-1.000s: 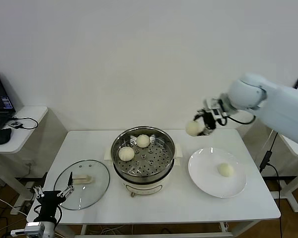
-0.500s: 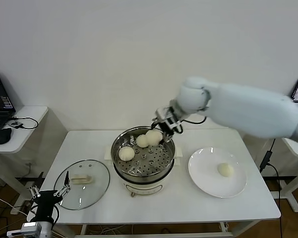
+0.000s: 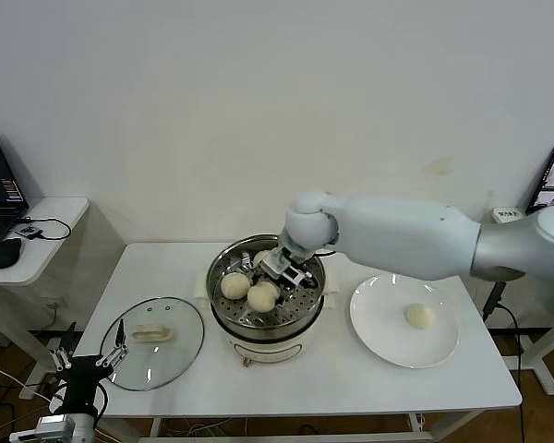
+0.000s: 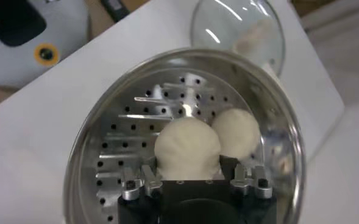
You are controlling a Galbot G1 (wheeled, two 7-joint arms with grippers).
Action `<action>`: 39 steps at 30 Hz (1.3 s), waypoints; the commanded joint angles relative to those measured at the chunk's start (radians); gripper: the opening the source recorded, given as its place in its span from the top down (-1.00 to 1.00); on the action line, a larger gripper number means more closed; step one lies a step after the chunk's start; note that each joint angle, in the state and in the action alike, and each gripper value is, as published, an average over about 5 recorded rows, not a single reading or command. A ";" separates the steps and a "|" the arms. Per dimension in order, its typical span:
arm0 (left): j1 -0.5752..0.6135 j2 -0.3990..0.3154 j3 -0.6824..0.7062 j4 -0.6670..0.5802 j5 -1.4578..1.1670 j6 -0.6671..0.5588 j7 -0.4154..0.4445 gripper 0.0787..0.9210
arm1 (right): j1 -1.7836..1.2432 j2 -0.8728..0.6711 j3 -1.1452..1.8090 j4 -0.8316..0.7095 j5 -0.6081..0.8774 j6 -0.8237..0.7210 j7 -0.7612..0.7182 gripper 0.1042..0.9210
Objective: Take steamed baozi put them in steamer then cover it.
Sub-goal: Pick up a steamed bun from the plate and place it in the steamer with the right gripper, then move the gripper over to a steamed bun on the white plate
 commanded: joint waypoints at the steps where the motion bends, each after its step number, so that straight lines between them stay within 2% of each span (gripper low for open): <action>1: 0.001 -0.001 -0.001 0.003 0.000 -0.002 0.000 -0.77 | -0.037 0.041 -0.012 -0.024 -0.127 0.131 -0.006 -0.33; 12: 0.002 -0.003 -0.001 0.007 -0.002 -0.007 0.000 -0.77 | -0.029 0.037 -0.016 0.007 -0.118 0.143 -0.015 -0.35; 15: 0.003 -0.004 -0.001 0.007 -0.002 -0.007 0.000 -0.77 | -0.024 0.031 -0.018 0.012 -0.117 0.147 -0.009 -0.44; 20: 0.003 -0.003 -0.002 0.006 -0.003 -0.008 0.000 -0.77 | 0.008 0.009 -0.009 0.021 -0.106 0.148 -0.004 -0.71; 27: 0.003 0.007 -0.006 0.007 -0.007 -0.008 0.000 -0.77 | 0.099 -0.085 0.039 0.048 -0.044 0.114 -0.004 -0.76; 30: 0.000 0.013 -0.007 0.009 -0.007 -0.008 0.000 -0.77 | 0.140 -0.168 0.064 0.078 -0.015 0.044 -0.019 -0.76; 39: -0.017 0.048 -0.003 0.009 -0.014 0.006 0.001 -0.77 | 0.164 -0.503 0.090 0.201 0.040 -0.293 -0.074 -0.76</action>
